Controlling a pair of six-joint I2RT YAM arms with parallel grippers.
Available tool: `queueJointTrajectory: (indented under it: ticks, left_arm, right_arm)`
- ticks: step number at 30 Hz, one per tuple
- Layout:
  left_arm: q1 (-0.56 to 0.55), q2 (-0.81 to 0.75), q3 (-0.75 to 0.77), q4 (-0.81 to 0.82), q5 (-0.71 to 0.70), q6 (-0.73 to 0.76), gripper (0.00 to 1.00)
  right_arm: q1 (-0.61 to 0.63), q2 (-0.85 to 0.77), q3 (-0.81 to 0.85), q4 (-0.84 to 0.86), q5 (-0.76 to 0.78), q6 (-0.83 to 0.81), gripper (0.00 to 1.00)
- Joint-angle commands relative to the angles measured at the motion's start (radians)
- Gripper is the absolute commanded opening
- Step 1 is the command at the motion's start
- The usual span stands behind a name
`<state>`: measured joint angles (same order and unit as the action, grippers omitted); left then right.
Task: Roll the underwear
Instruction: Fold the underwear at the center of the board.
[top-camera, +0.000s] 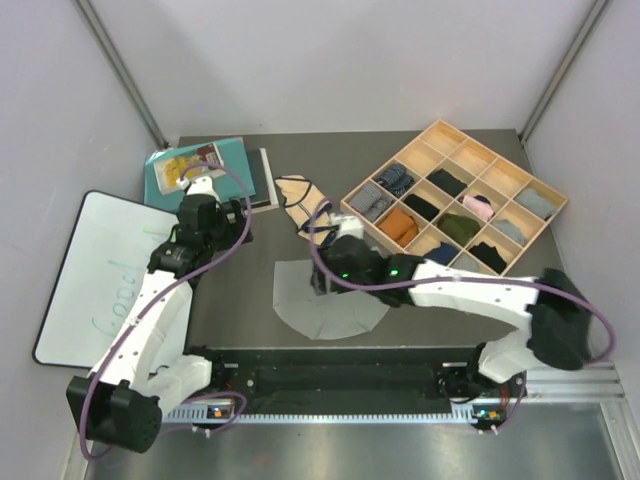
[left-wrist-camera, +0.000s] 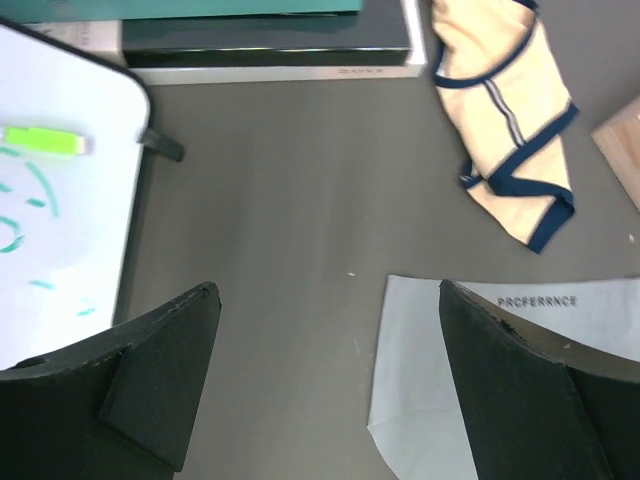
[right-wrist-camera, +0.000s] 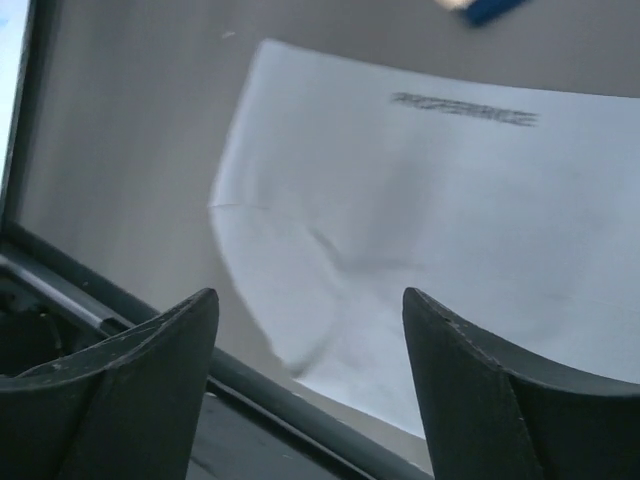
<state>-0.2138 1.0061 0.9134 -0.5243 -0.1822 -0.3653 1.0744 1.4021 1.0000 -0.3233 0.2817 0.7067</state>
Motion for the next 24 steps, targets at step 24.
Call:
queueJointTrajectory:
  ticks: [24]
  left_arm:
    - [0.341,-0.058,0.005,0.014,0.136,-0.057,0.89]
  right_arm:
    - [0.19,0.759,0.738,-0.24,0.091,0.073,0.48]
